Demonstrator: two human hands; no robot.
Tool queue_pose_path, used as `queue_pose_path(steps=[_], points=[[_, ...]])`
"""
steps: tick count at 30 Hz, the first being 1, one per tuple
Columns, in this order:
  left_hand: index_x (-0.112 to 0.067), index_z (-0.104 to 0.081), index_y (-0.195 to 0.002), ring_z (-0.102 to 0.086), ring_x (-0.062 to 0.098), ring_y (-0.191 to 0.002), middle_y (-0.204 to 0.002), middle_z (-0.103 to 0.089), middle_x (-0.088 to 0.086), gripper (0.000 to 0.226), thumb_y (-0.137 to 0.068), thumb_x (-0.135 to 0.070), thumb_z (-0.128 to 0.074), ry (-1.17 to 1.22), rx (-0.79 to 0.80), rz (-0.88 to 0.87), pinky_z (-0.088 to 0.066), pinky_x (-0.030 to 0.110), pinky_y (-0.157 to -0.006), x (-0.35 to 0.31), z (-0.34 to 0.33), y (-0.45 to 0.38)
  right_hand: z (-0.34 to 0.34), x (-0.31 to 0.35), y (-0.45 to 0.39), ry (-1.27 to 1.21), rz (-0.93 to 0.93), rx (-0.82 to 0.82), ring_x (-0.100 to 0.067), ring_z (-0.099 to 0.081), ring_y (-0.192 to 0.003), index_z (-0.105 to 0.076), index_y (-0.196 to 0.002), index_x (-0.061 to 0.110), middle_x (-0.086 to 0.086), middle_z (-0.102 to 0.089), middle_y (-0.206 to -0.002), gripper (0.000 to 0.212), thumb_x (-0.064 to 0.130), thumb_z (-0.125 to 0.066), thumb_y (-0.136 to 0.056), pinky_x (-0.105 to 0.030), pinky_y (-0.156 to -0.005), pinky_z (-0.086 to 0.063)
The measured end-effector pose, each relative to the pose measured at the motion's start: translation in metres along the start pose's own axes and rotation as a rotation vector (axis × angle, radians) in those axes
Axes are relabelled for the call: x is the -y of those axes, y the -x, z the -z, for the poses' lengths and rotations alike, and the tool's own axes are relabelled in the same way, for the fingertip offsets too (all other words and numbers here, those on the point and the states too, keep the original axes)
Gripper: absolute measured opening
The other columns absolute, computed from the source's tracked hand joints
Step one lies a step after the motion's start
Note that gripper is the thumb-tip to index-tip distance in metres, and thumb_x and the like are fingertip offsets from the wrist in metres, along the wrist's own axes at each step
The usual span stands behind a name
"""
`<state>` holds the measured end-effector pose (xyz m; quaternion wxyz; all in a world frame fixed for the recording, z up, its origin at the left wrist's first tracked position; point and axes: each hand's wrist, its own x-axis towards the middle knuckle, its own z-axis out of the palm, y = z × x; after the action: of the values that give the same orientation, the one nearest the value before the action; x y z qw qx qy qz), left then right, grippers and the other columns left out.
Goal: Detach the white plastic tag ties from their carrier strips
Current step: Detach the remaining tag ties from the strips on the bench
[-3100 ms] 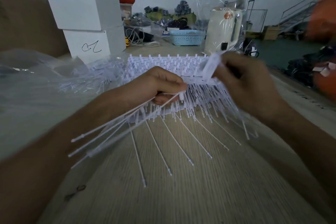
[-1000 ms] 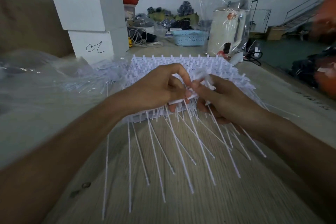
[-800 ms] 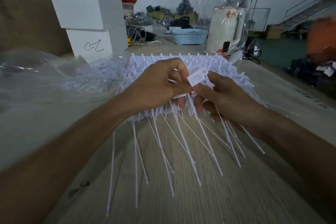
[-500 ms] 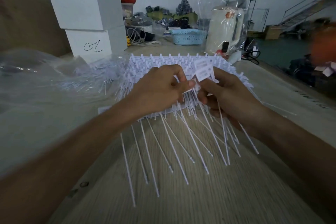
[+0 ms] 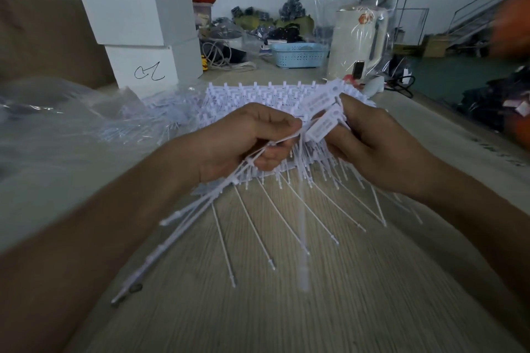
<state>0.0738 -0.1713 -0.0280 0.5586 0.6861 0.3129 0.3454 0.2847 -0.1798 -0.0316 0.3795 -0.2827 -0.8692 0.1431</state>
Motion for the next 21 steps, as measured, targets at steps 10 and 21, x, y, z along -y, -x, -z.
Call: queue_pose_path(steps=[10,21], points=[[-0.015,-0.071,-0.079,-0.045,0.01,-0.047,-0.063,-0.062,-0.002,0.026,-0.099,-0.017,-0.056,-0.324,0.012,-0.065,-0.04,0.014,-0.047,-0.001,0.007,0.002,0.046,-0.026,-0.005,-0.188,-0.347,-0.492,-0.005,-0.043,-0.045,-0.054,-0.09,0.023,0.01,-0.051,-0.054,0.022,0.032,-0.043,-0.107,-0.024,-0.044,-0.041],[-0.02,-0.067,-0.103,-0.067,0.024,-0.071,-0.084,-0.072,0.009,0.018,-0.092,-0.007,-0.069,-0.413,-0.141,-0.089,-0.056,0.04,-0.071,0.004,0.006,-0.002,-0.014,-0.004,-0.005,-0.337,-0.51,-0.148,-0.013,-0.038,-0.039,-0.06,-0.092,0.016,-0.002,-0.052,-0.055,0.038,0.053,-0.048,-0.099,-0.019,-0.036,-0.029]])
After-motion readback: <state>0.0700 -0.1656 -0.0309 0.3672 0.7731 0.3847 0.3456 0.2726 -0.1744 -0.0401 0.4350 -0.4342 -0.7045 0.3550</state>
